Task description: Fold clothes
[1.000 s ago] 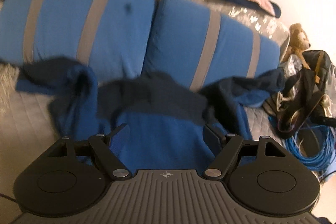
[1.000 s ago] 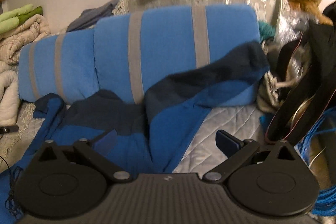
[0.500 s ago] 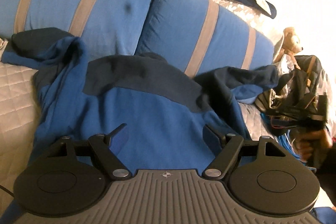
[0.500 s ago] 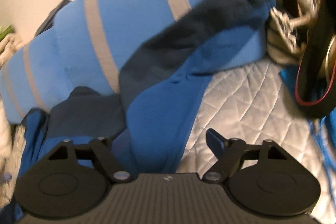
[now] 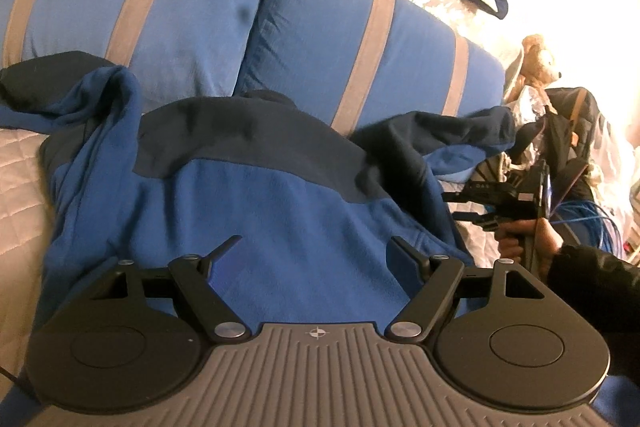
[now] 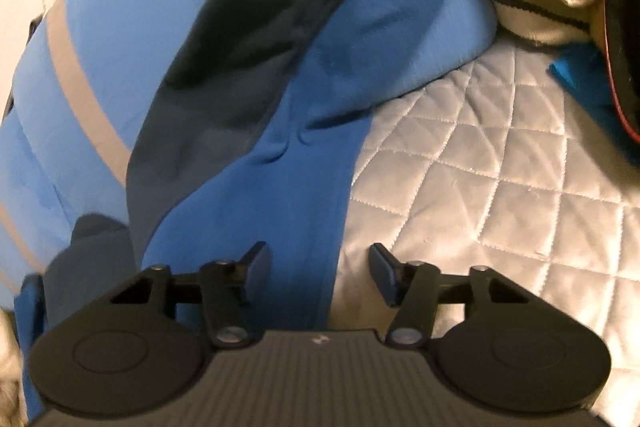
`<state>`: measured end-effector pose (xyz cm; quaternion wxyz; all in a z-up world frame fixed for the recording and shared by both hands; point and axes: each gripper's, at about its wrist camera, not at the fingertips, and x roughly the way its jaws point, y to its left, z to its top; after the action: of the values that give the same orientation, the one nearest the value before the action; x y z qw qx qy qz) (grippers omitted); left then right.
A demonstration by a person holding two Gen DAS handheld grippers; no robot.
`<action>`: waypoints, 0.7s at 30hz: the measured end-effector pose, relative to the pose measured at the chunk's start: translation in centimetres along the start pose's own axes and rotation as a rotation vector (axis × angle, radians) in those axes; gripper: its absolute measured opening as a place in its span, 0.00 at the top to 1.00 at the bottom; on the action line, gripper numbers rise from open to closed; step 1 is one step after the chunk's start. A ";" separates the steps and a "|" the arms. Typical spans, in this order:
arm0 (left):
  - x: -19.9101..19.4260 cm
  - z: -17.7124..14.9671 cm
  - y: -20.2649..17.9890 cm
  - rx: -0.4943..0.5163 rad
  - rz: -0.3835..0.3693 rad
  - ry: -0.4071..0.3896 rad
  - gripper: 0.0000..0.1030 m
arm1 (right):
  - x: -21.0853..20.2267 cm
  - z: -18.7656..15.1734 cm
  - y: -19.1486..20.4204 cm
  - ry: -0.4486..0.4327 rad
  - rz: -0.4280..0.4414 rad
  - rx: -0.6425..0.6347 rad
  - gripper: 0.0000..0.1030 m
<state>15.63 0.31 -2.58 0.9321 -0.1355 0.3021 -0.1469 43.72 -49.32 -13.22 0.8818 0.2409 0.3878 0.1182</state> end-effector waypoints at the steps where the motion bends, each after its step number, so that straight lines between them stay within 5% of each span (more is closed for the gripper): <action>1: 0.0 0.0 0.0 -0.001 0.000 0.001 0.26 | 0.2 0.0 -0.1 -0.001 0.009 0.008 0.70; 3: 0.1 0.0 0.0 -0.001 0.002 0.003 0.26 | 0.3 -0.1 0.0 0.012 0.014 0.012 0.92; 9: 0.1 -0.1 0.1 -0.007 -0.001 0.006 0.26 | -1.3 -0.6 0.5 0.030 0.046 0.012 0.94; 21: -0.2 -0.2 0.0 -0.003 -0.006 -0.006 0.26 | -11.4 -4.0 6.3 0.046 0.196 -0.120 0.94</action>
<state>15.39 0.38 -2.63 0.9324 -0.1382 0.2990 -0.1487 32.96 -47.09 -5.18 0.8698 0.2218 0.3747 0.2321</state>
